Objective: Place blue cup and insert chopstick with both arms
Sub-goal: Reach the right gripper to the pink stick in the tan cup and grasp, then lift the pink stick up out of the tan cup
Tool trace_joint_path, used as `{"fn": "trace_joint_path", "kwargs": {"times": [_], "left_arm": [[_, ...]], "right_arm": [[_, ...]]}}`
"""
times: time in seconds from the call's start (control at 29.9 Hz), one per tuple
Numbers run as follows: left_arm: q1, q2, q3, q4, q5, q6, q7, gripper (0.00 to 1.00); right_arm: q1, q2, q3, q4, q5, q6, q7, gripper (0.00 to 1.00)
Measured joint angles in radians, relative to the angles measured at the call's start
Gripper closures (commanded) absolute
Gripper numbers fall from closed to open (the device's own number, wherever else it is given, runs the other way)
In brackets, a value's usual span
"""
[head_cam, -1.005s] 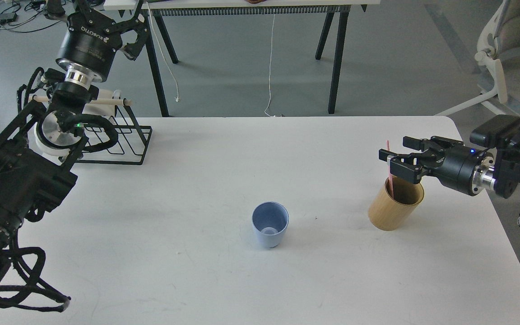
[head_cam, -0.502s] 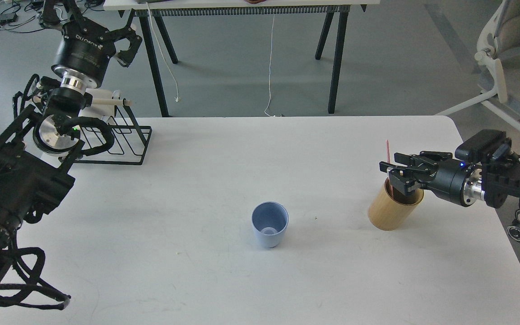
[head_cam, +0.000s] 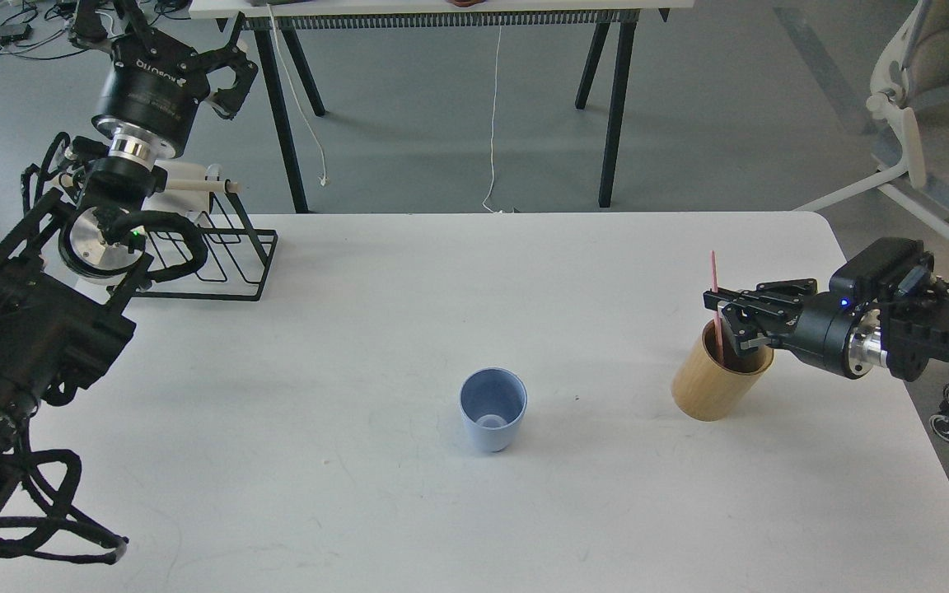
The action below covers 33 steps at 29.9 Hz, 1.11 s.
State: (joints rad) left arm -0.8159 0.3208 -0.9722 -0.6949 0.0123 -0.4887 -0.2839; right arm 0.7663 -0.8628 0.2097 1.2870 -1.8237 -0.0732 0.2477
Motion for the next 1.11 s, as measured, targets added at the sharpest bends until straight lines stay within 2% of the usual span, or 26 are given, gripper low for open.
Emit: {"fn": "trace_joint_path", "kwargs": {"times": [0.13, 0.54, 0.67, 0.8, 1.11], "left_arm": [[0.000, 0.005, 0.000, 0.000, 0.000, 0.000, -0.002, 0.01], [0.000, 0.020, -0.002, -0.005, 0.000, 0.000, -0.001, 0.01], [0.000, 0.022, -0.002, -0.009, -0.001, 0.000, 0.002, 0.01], [-0.004, 0.023, -0.001, -0.012, -0.001, 0.000, 0.002, 0.01], [-0.007, 0.035, 0.001, -0.016, 0.000, 0.000, 0.006, 0.01]], "right_arm": [[0.000, -0.031, 0.006, 0.045, 0.002, 0.000, -0.002, 0.99], [0.009, -0.264, 0.144, 0.274, 0.086, -0.001, -0.014, 0.99], [0.061, -0.290, 0.183, 0.307, 0.126, 0.005, -0.021, 0.99], [0.133, -0.245, 0.210, 0.308, 0.163, 0.005, -0.042, 0.99], [0.161, 0.033, 0.228, 0.304, 0.224, 0.015, -0.077, 0.99]]}}
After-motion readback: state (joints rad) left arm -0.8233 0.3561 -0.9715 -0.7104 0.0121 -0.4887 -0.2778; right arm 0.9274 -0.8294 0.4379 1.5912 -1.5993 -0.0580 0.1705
